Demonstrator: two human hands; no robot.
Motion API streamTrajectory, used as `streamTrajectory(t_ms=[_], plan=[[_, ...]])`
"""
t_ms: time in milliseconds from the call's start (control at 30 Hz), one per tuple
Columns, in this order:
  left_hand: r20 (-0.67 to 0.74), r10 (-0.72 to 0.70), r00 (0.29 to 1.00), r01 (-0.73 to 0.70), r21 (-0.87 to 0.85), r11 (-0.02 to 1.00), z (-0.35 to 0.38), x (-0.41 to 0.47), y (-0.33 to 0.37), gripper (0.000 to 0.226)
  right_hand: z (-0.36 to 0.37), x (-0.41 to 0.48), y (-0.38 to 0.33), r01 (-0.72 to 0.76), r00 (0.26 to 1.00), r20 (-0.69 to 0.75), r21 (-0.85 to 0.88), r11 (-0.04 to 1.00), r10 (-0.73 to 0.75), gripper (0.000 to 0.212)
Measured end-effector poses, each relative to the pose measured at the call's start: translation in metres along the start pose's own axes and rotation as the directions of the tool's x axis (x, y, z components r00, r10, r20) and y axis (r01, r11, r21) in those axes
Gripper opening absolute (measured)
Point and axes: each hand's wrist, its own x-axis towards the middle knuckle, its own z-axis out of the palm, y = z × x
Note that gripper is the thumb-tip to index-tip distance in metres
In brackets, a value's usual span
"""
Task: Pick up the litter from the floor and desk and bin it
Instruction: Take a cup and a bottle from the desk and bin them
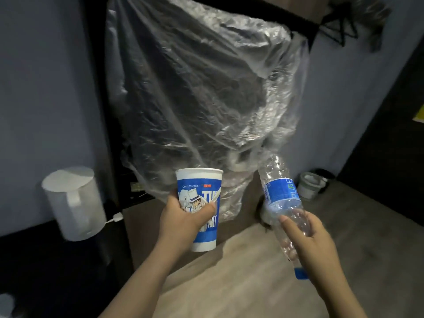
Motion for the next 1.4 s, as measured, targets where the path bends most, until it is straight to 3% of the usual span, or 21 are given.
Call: streamTrajectory(t_ms=[267,567,933,1133,1400], plan=[[0.275,0.058,0.96,-0.052,-0.029,0.998,0.16,-0.008,0.014,0.061,-0.13,0.037,0.019,-0.028,0.968,-0.251,-0.012,1.0,0.024,0.022],[0.424,0.108,0.899,-0.112,-0.015,0.994,0.324,0.048,-0.003,0.062,-0.218,0.128,0.06,-0.065,0.904,-0.427,-0.046,0.997,0.039,0.034],[0.574,0.125,0.809,-0.162,0.014,0.987,0.505,0.154,0.02,0.05,-0.293,0.297,0.074,-0.085,0.86,-0.509,-0.067,0.994,0.039,0.032],[0.62,0.132,0.774,-0.21,0.054,0.976,0.596,0.196,0.014,0.057,-0.327,0.372,0.102,-0.118,0.85,-0.52,-0.044,0.992,0.078,0.023],[0.613,0.142,0.777,-0.232,0.069,0.97,0.738,0.266,0.007,0.054,-0.394,0.51,0.144,-0.126,0.848,-0.523,-0.041,0.991,0.086,0.038]])
